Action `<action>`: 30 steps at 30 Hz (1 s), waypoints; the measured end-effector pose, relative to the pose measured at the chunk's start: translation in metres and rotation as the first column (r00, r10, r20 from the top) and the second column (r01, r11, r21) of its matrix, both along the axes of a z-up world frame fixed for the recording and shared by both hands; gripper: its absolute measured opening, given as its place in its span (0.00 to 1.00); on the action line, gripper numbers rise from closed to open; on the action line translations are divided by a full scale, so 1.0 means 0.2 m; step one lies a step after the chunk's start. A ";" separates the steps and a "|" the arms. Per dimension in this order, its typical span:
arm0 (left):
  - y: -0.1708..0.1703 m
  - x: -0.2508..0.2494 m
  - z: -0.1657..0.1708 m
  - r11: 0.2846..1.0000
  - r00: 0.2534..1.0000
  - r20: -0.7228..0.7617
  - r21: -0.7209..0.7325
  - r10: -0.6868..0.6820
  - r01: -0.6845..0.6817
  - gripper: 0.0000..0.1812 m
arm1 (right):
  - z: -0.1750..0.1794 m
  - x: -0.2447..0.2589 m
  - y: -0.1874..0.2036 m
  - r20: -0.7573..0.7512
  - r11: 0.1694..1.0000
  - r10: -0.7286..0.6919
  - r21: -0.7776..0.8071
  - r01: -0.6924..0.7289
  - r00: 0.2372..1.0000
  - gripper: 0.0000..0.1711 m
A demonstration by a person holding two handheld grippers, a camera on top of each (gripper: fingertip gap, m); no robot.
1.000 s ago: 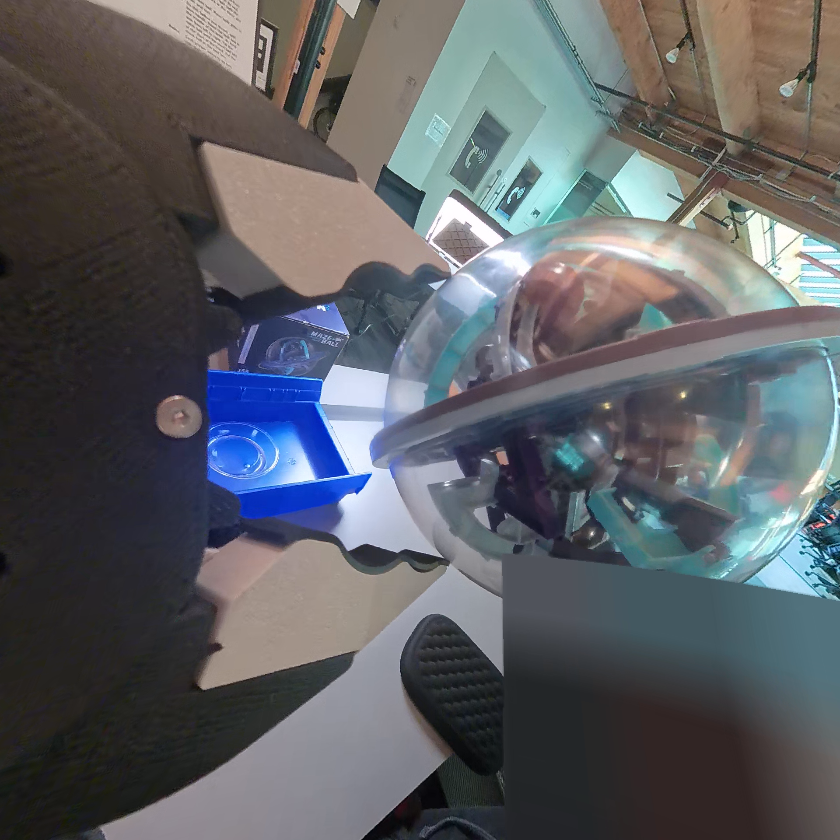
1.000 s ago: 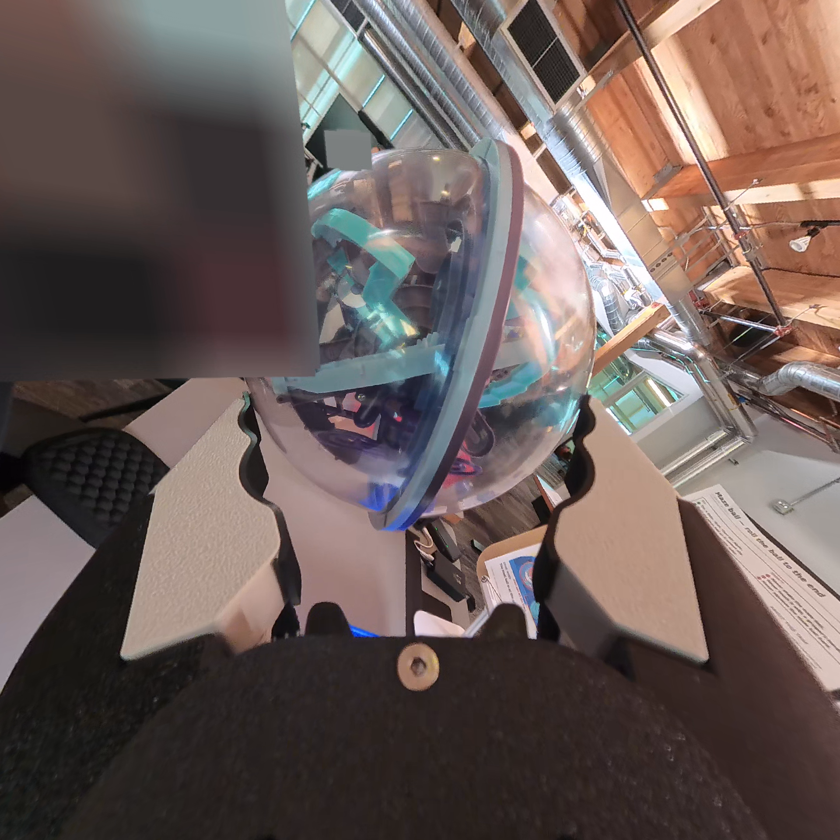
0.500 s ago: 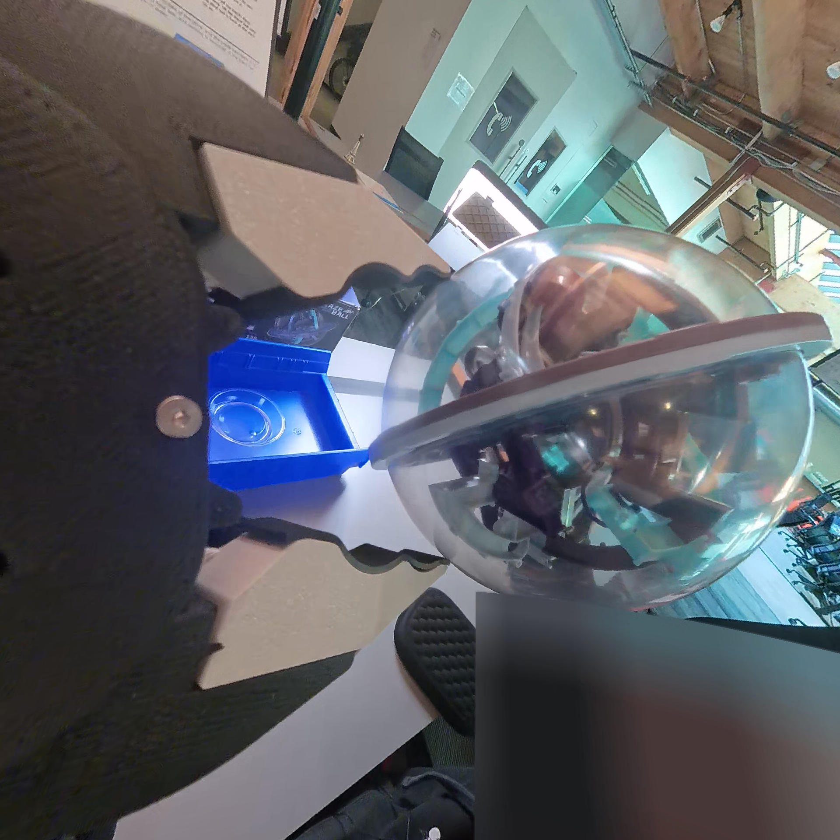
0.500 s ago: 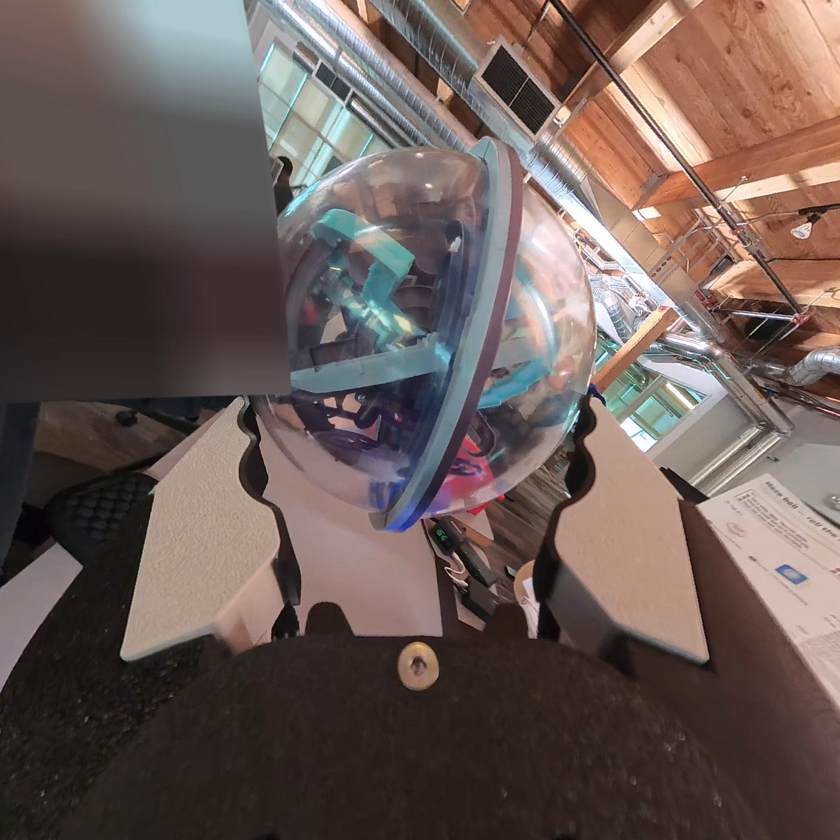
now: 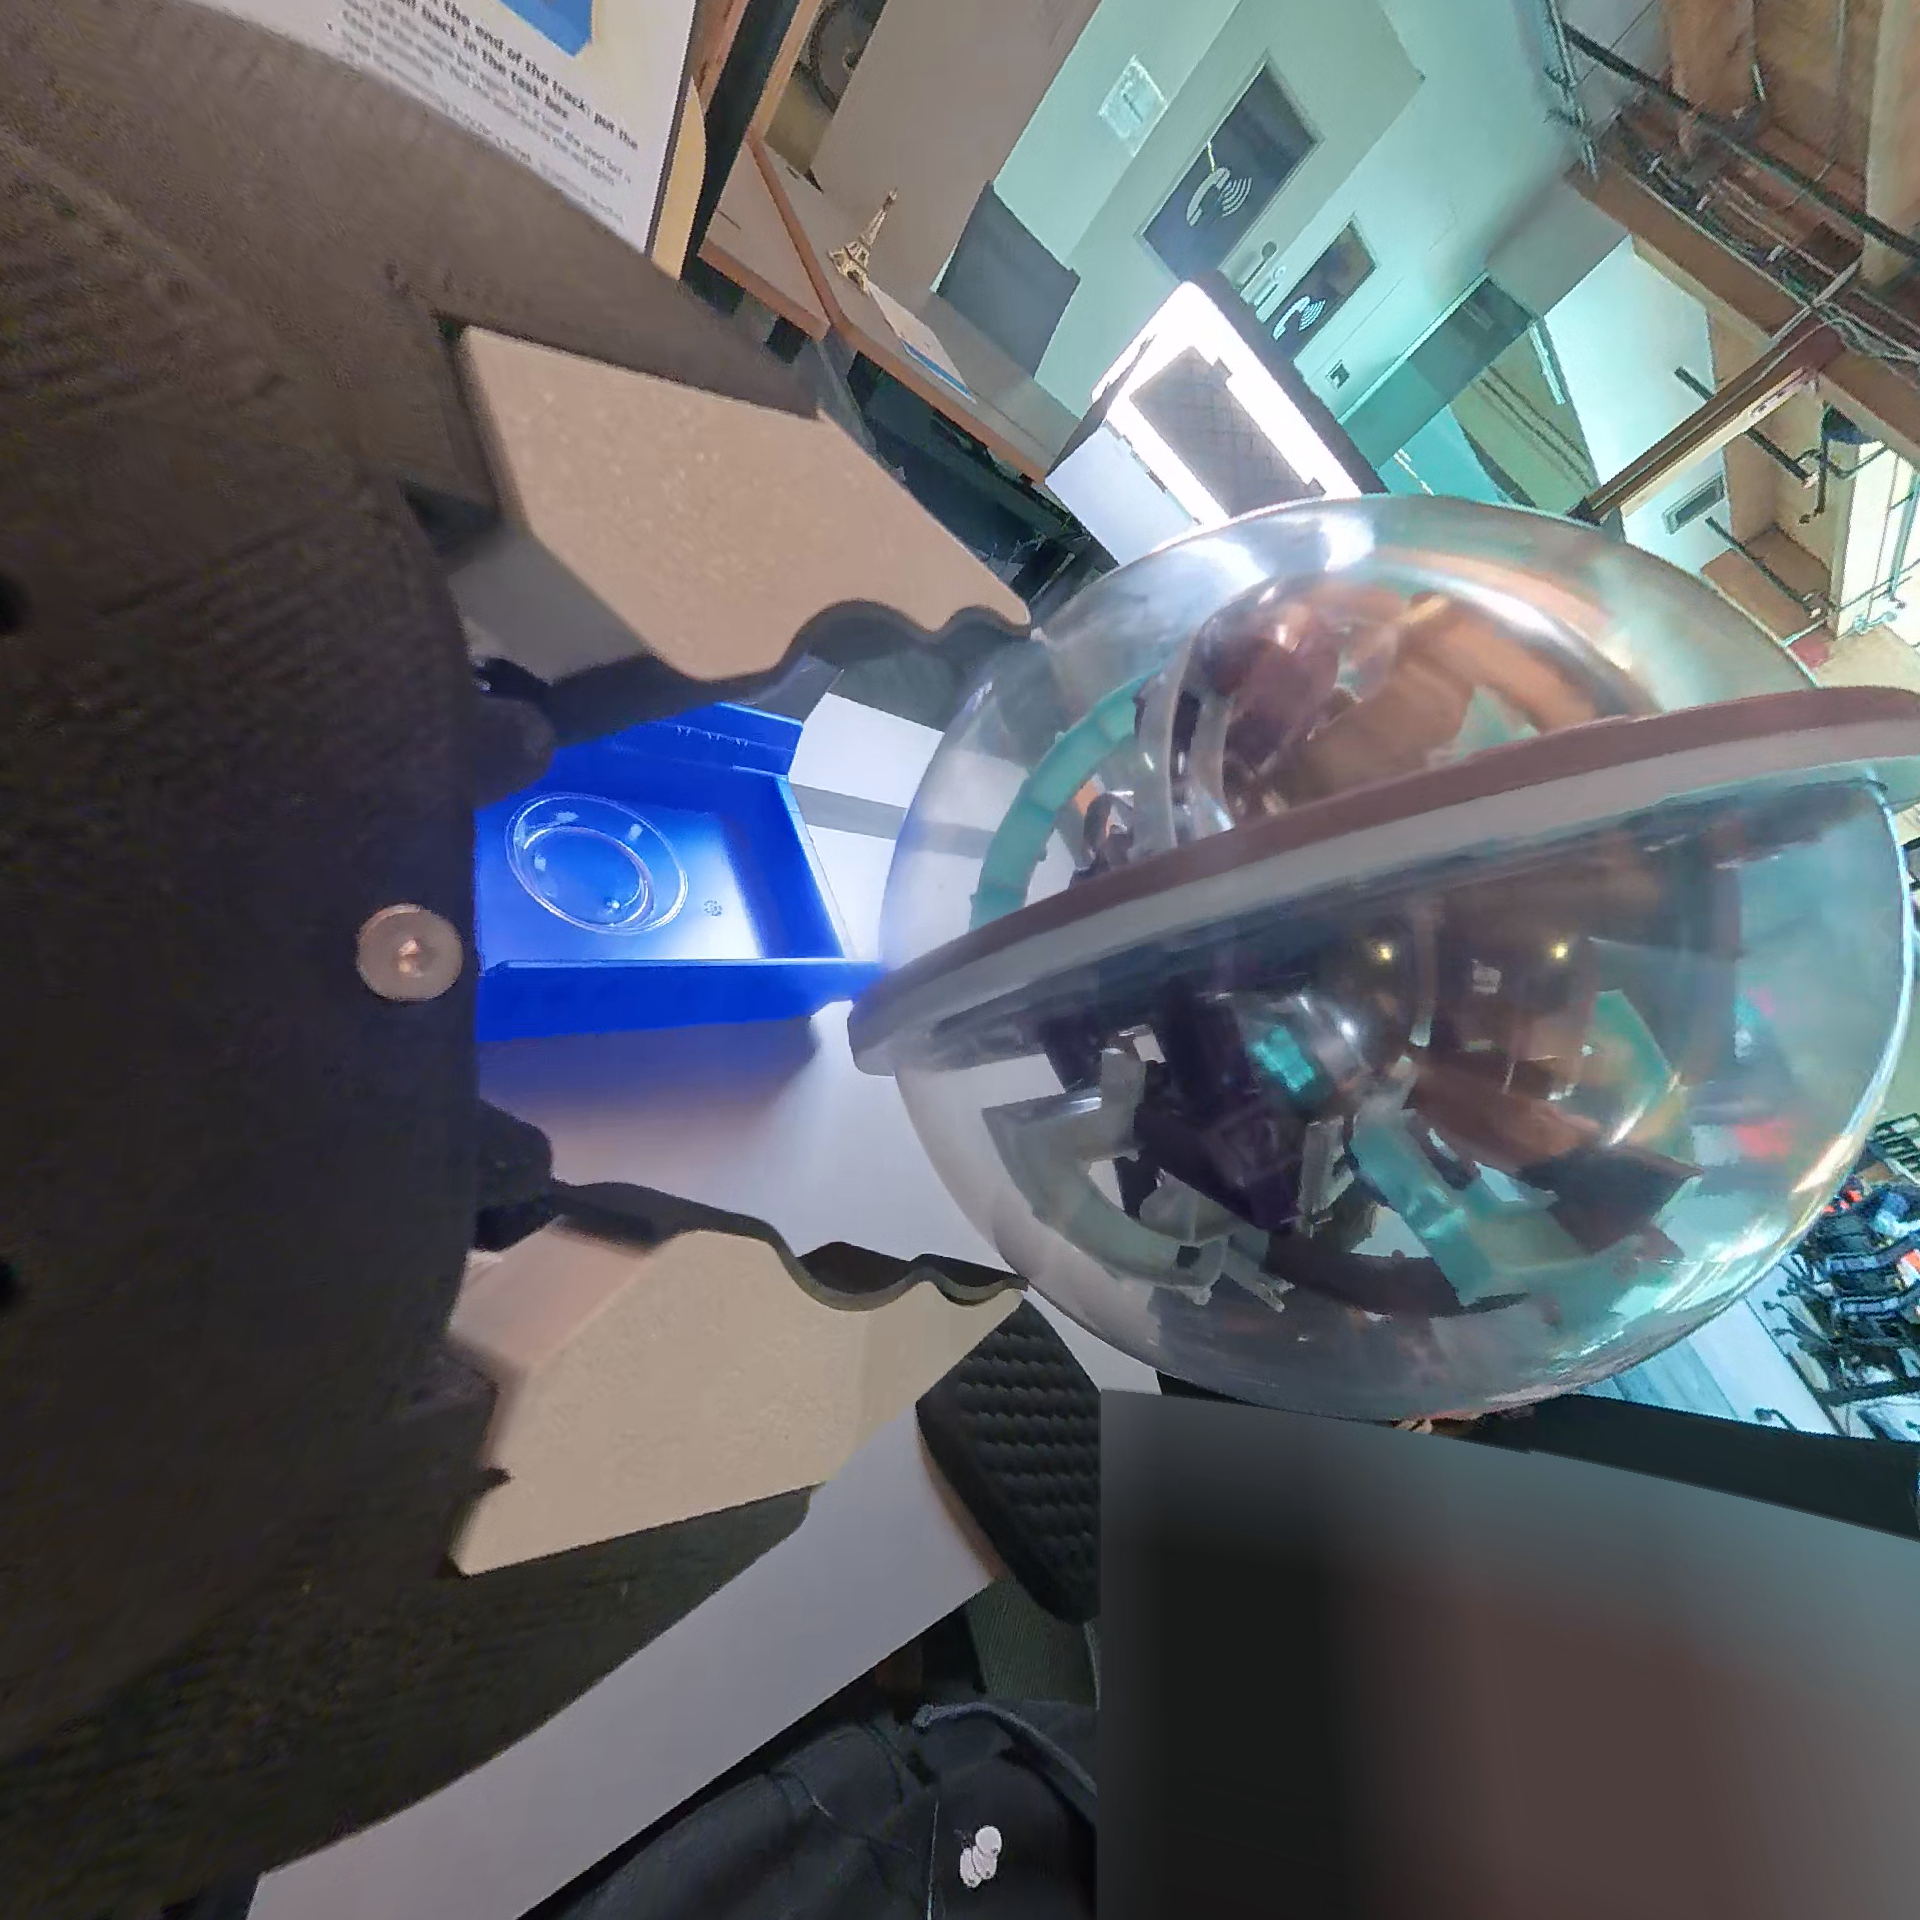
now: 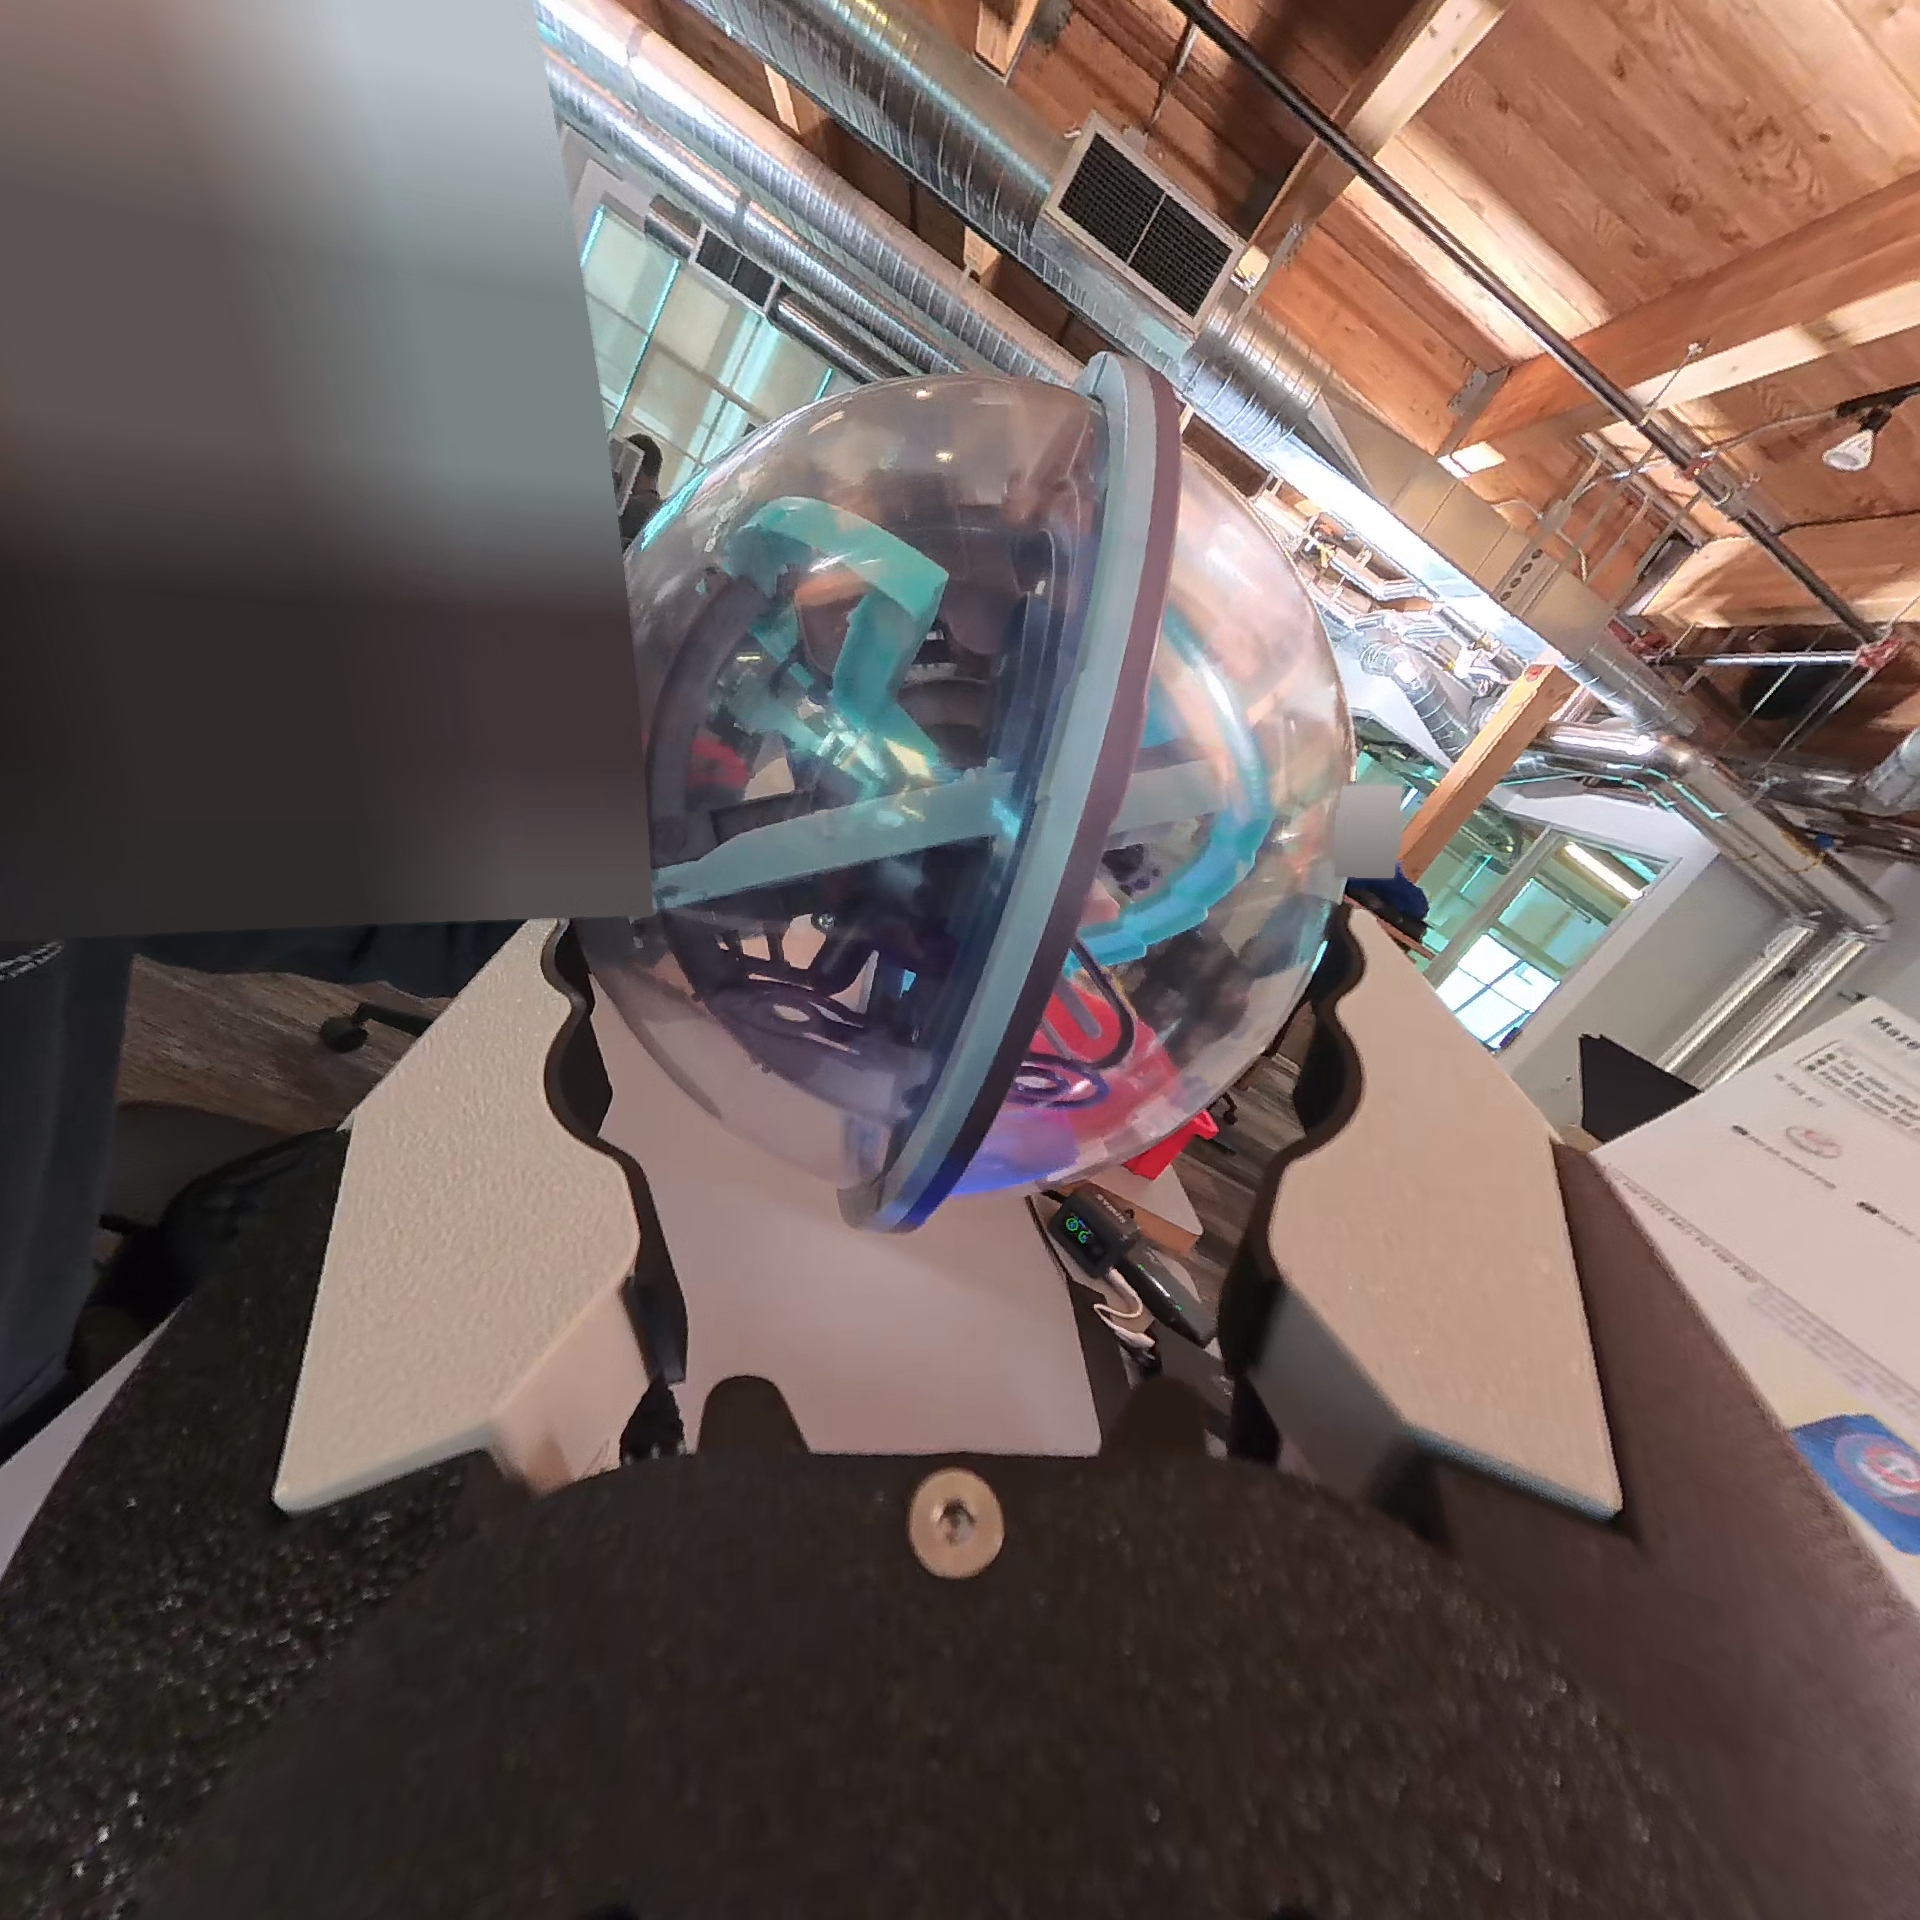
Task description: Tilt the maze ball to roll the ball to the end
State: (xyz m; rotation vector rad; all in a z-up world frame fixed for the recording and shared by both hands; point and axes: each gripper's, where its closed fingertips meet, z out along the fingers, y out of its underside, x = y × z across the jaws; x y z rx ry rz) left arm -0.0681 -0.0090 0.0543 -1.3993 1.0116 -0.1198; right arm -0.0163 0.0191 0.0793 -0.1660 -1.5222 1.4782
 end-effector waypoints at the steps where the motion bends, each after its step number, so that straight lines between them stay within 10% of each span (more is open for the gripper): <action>1: 0.00 0.00 -0.01 1.000 1.000 0.004 -0.001 0.000 0.000 0.63 | -0.01 0.00 0.00 0.003 1.000 0.002 -0.003 -0.002 1.000 0.79; 30: -0.09 -0.01 0.03 0.999 0.998 0.065 0.032 -0.017 0.015 0.63 | -0.09 -0.06 -0.03 0.034 0.997 0.047 -0.070 -0.045 0.998 0.79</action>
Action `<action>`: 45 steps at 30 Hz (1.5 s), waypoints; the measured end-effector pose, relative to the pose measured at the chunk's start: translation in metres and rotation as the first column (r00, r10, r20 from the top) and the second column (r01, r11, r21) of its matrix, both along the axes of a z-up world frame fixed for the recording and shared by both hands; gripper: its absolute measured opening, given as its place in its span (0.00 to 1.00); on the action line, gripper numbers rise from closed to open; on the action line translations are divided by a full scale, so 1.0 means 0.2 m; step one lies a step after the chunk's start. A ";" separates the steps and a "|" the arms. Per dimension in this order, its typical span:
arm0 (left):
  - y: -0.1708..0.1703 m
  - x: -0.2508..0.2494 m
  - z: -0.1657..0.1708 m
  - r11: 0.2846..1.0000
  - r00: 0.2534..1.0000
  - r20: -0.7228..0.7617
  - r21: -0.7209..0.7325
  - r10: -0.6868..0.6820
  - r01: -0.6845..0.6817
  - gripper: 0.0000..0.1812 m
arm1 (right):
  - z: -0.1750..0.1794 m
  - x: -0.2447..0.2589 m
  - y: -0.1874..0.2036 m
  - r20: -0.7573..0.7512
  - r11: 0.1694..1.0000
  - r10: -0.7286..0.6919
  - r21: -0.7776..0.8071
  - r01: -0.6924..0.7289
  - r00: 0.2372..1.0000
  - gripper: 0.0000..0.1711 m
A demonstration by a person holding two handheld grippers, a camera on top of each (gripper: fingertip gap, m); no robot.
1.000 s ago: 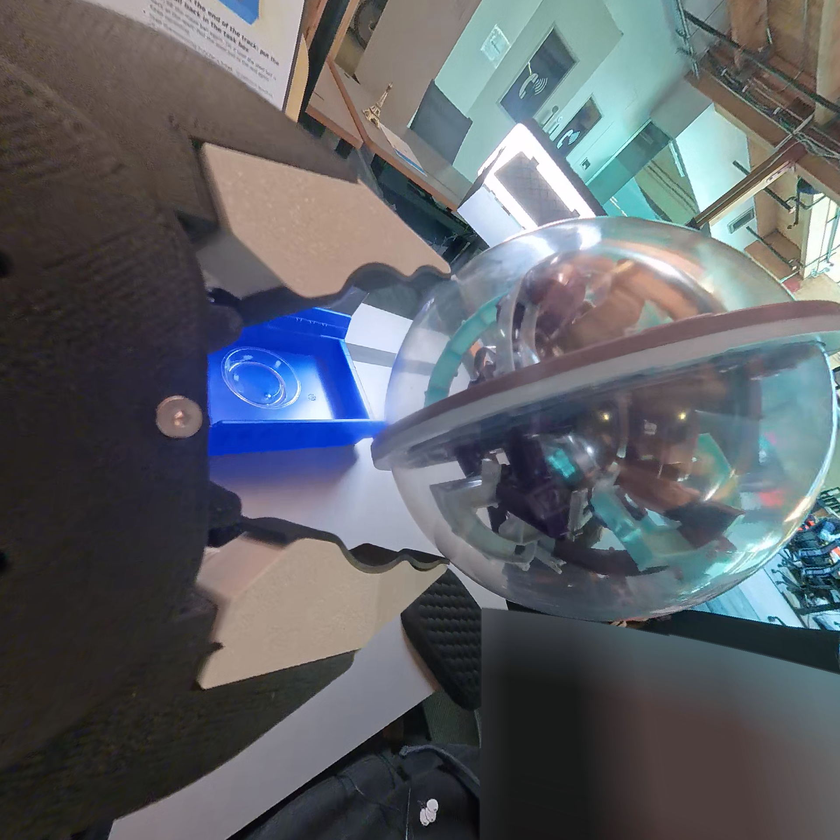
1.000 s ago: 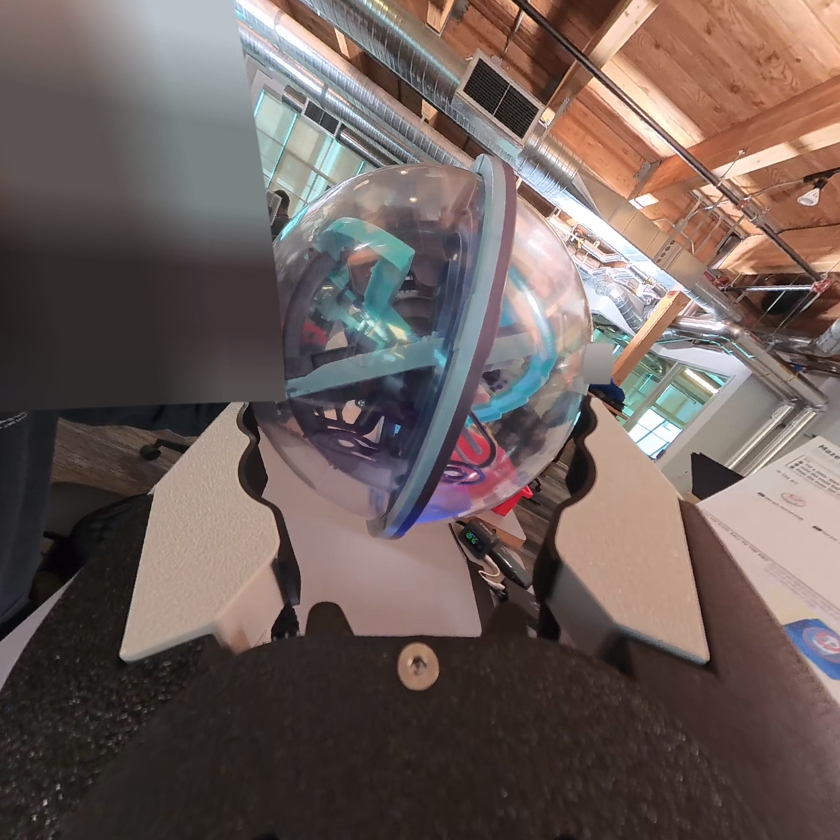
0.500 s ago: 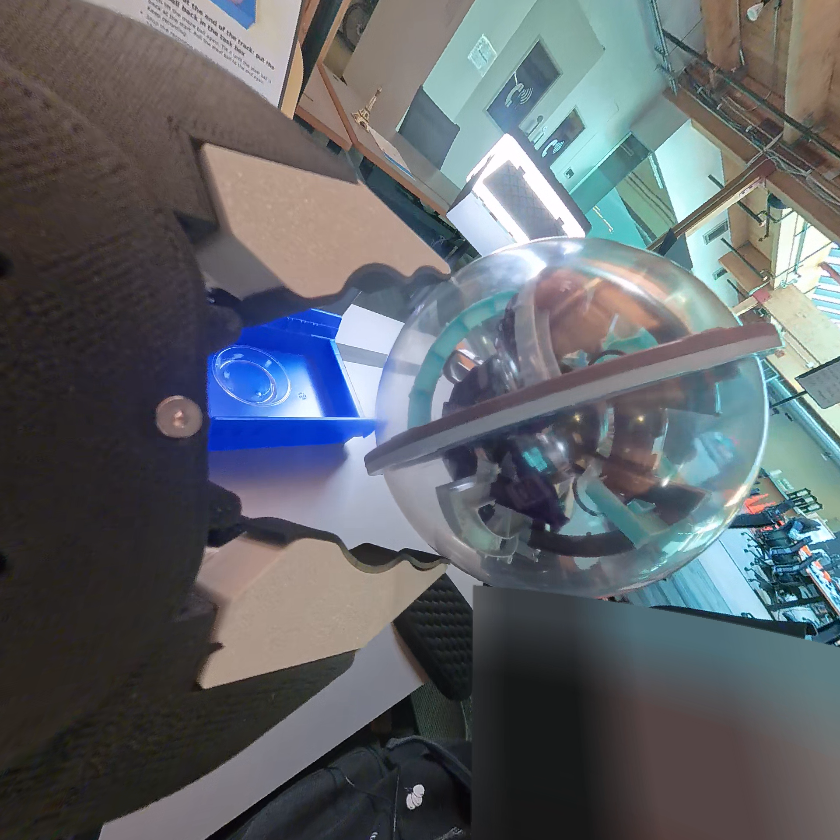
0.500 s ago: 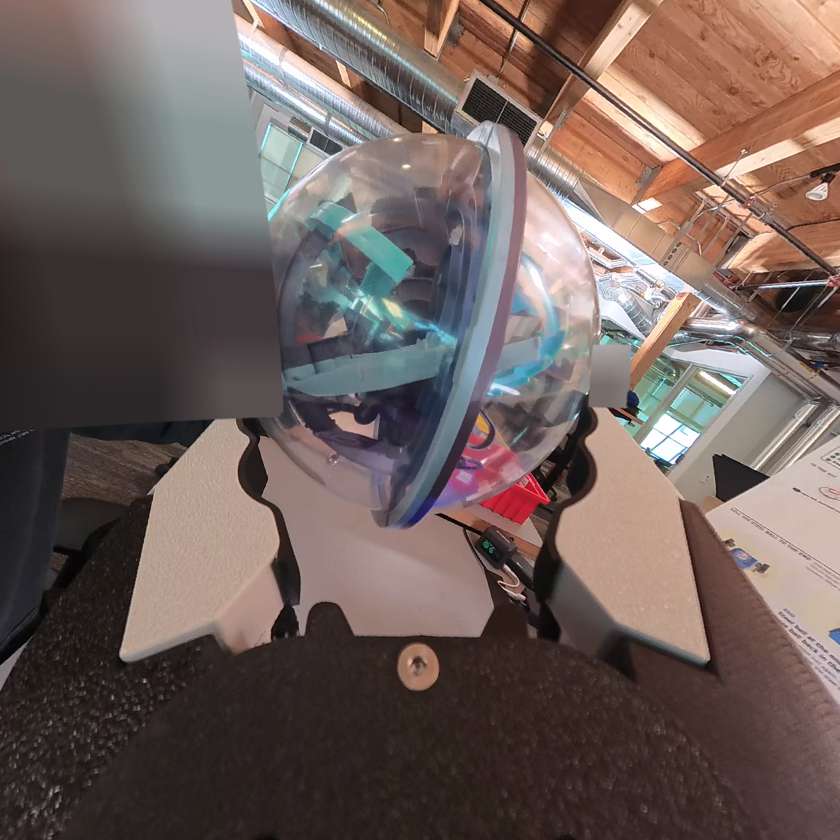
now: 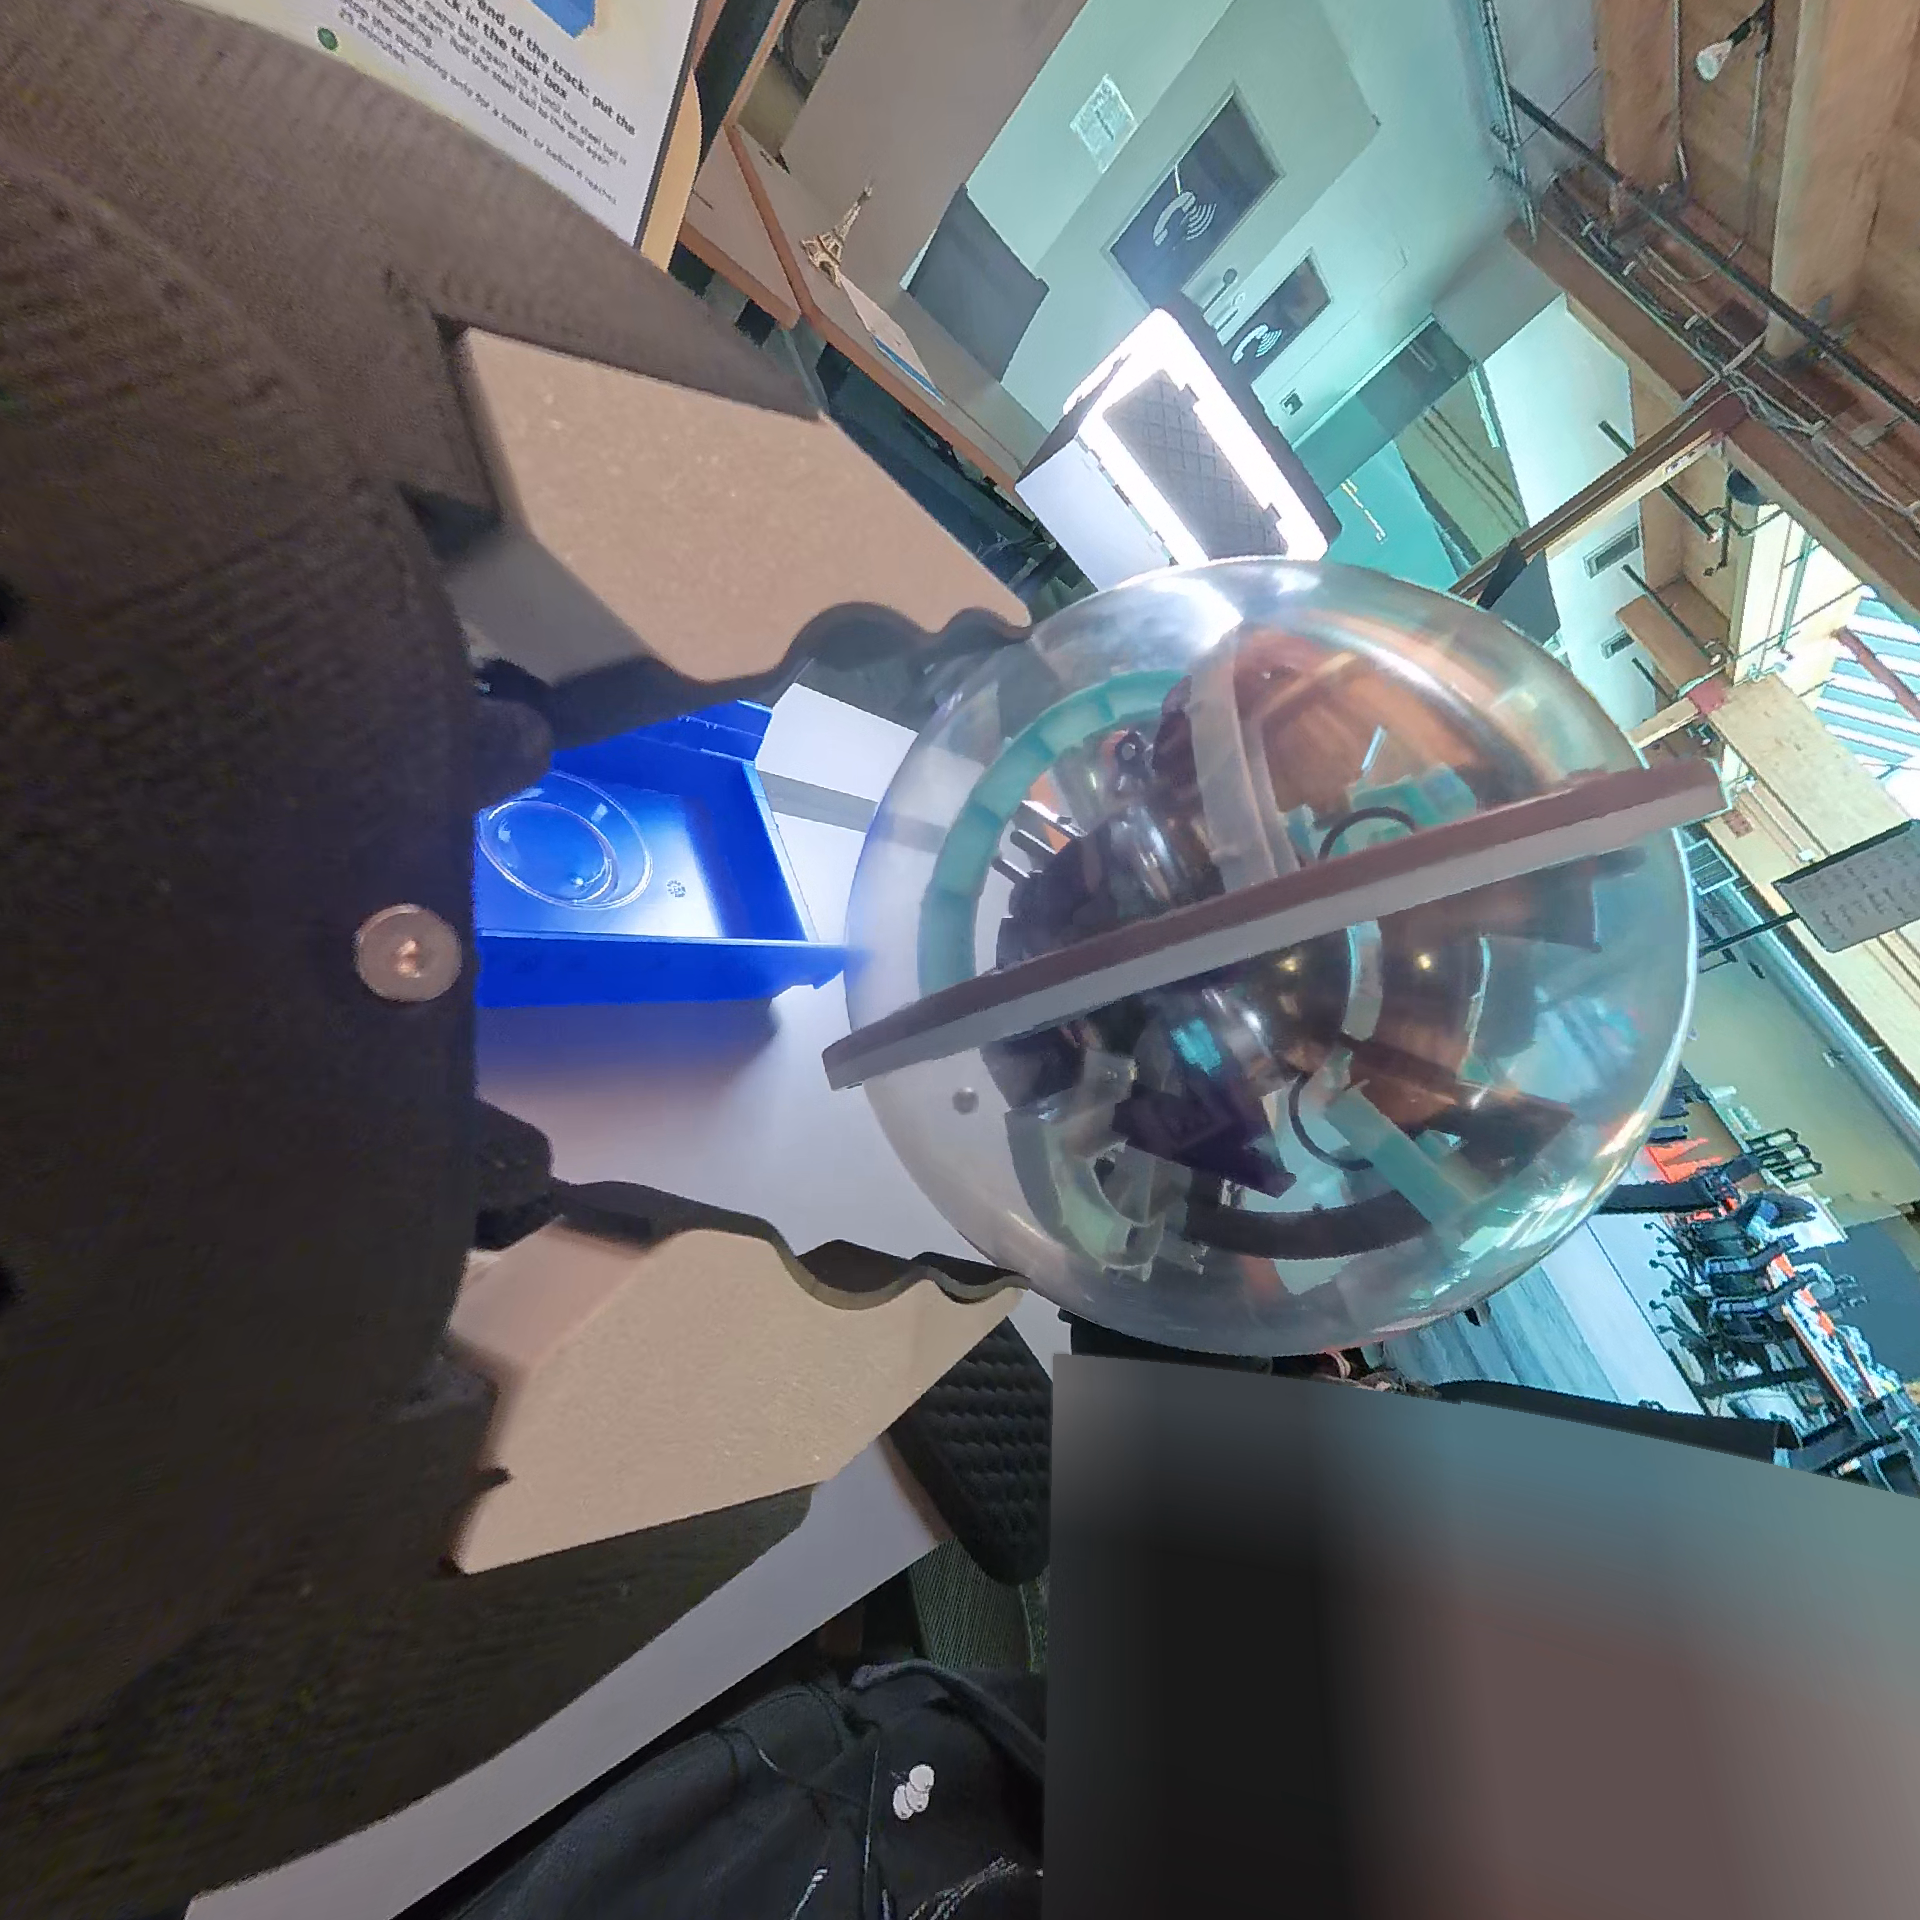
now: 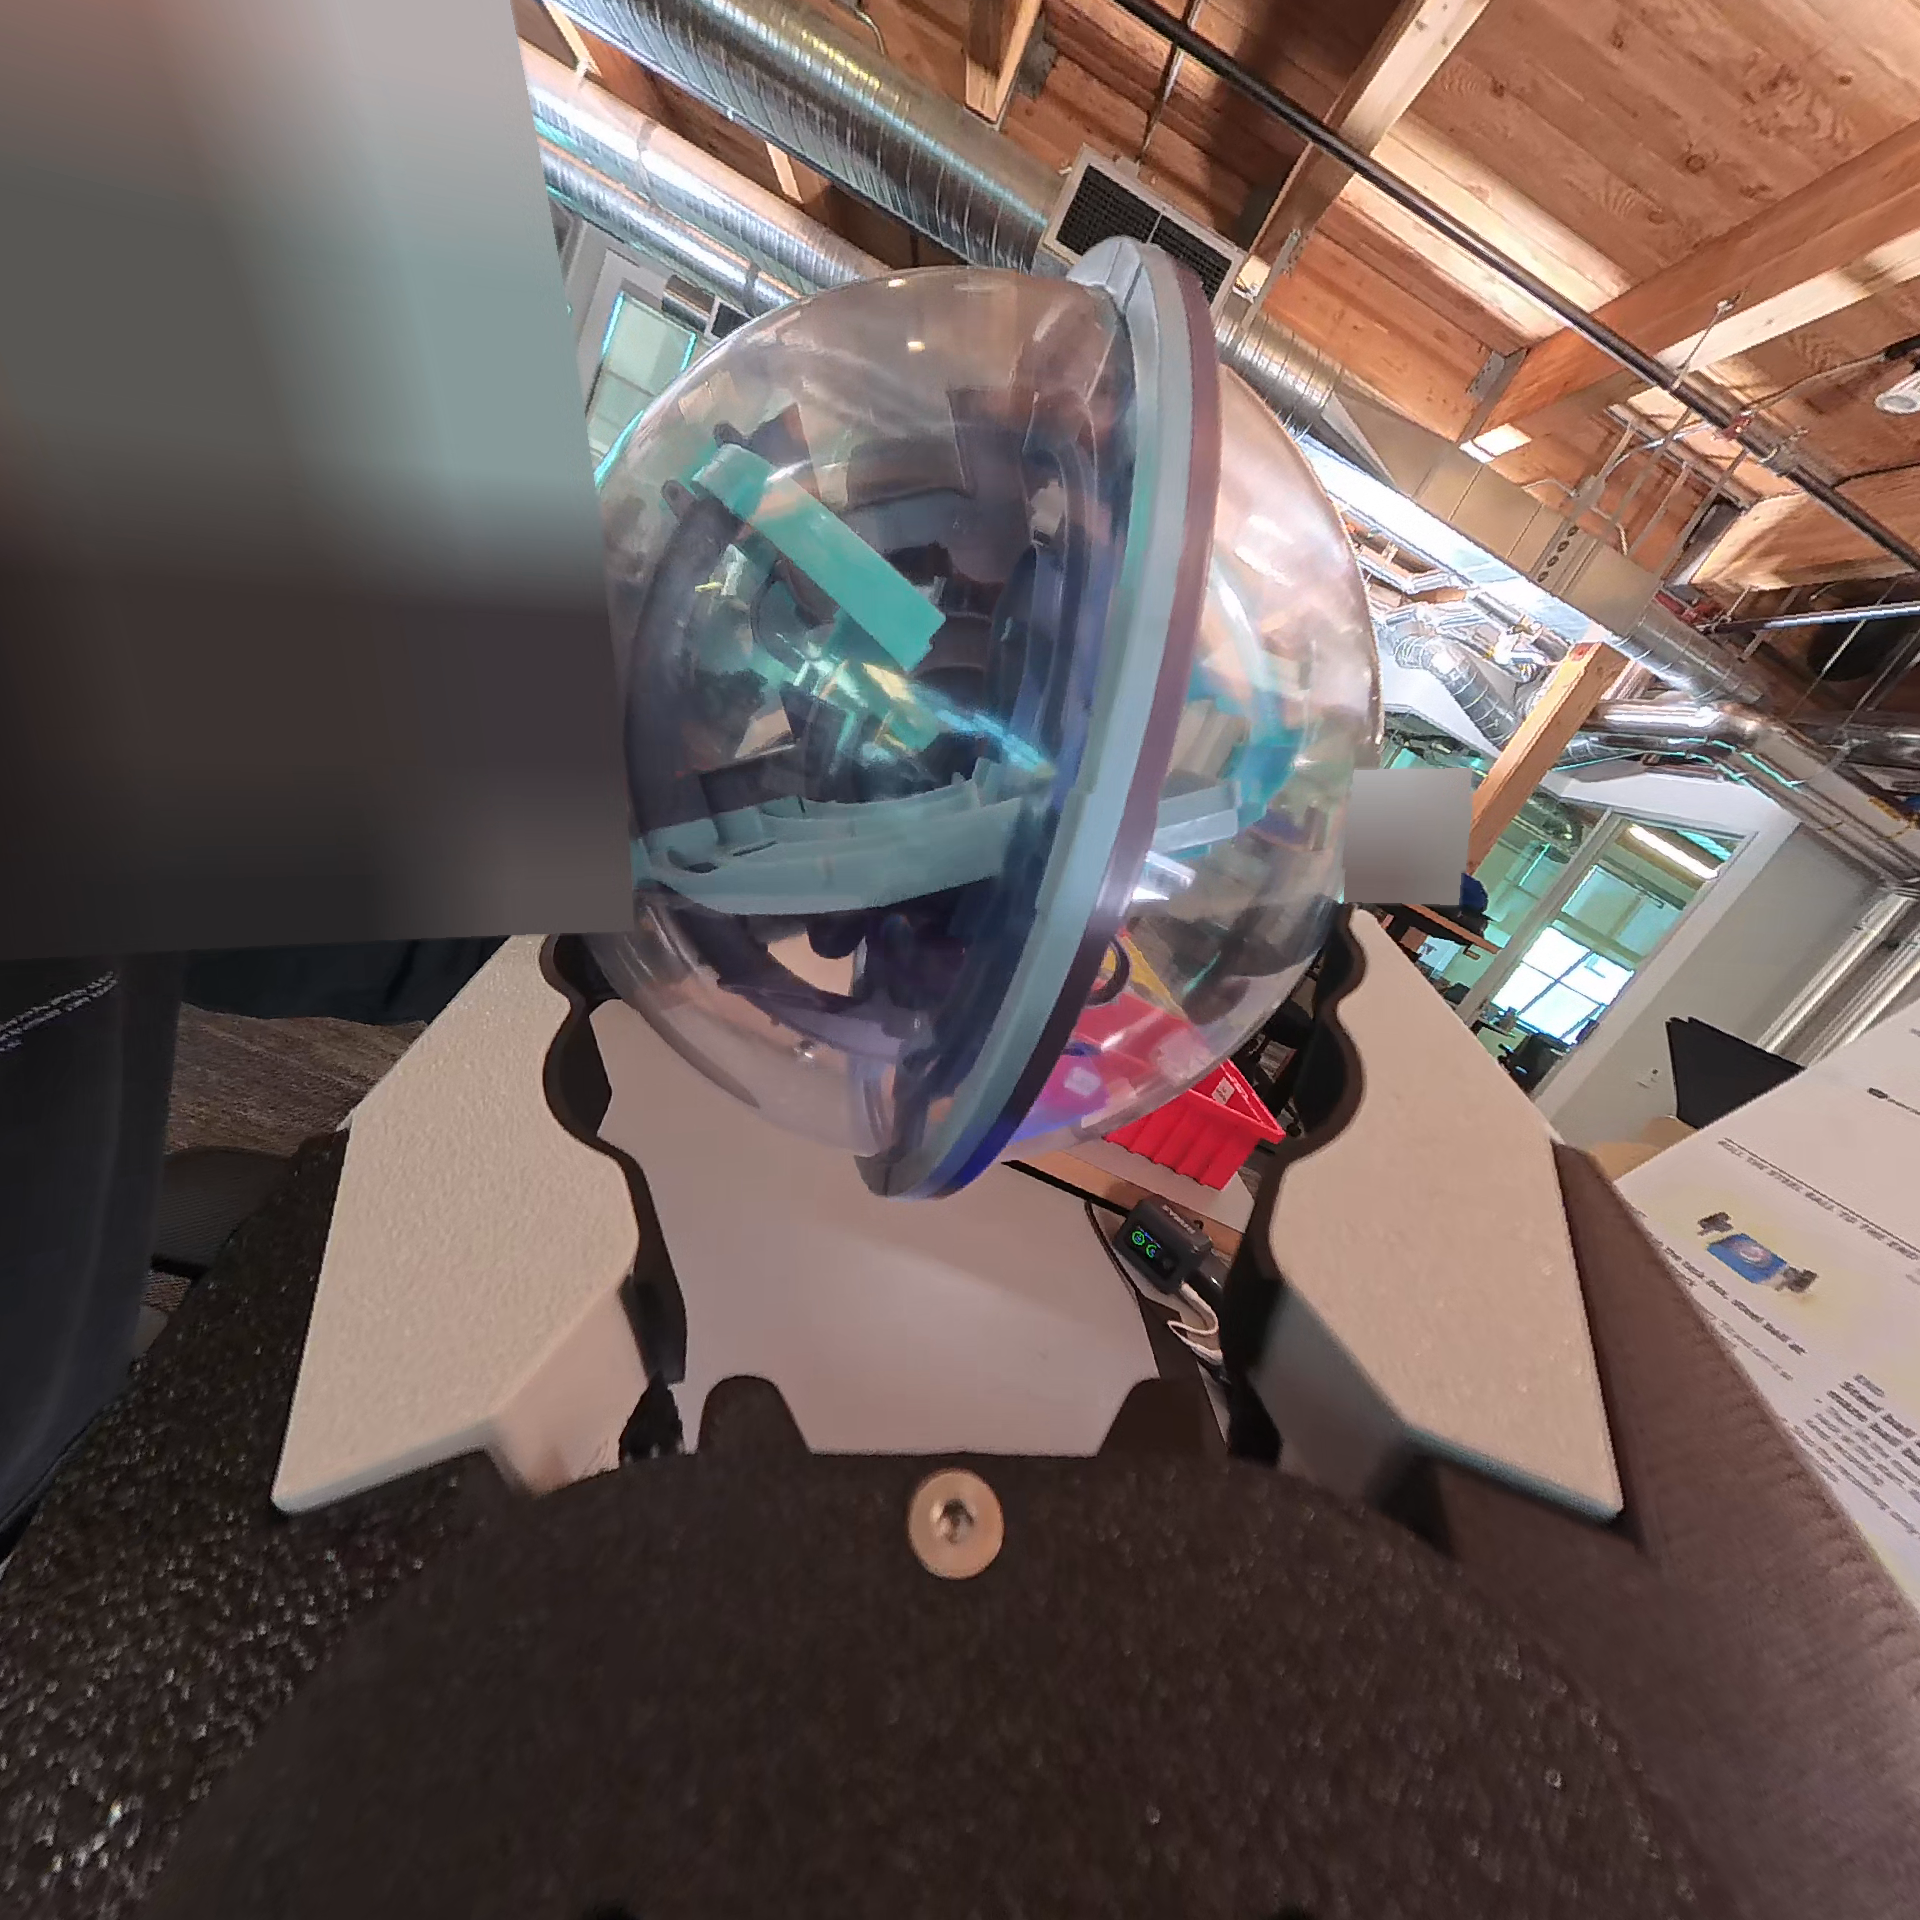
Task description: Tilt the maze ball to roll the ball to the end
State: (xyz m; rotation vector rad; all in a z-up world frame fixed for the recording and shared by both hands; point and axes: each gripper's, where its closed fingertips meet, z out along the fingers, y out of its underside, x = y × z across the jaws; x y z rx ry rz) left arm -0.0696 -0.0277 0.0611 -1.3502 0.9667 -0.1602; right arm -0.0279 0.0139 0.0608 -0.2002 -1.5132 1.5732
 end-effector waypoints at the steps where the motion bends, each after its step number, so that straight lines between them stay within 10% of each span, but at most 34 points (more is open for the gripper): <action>1: 0.00 0.00 0.00 1.000 1.000 0.000 0.003 -0.001 0.001 0.63 | 0.00 0.00 0.00 0.000 1.000 0.001 0.001 -0.001 1.000 0.79; 45: 0.01 0.02 0.04 0.994 1.000 0.016 0.105 -0.025 0.023 0.63 | 0.07 0.03 0.01 0.020 0.995 -0.023 0.100 0.021 1.000 0.79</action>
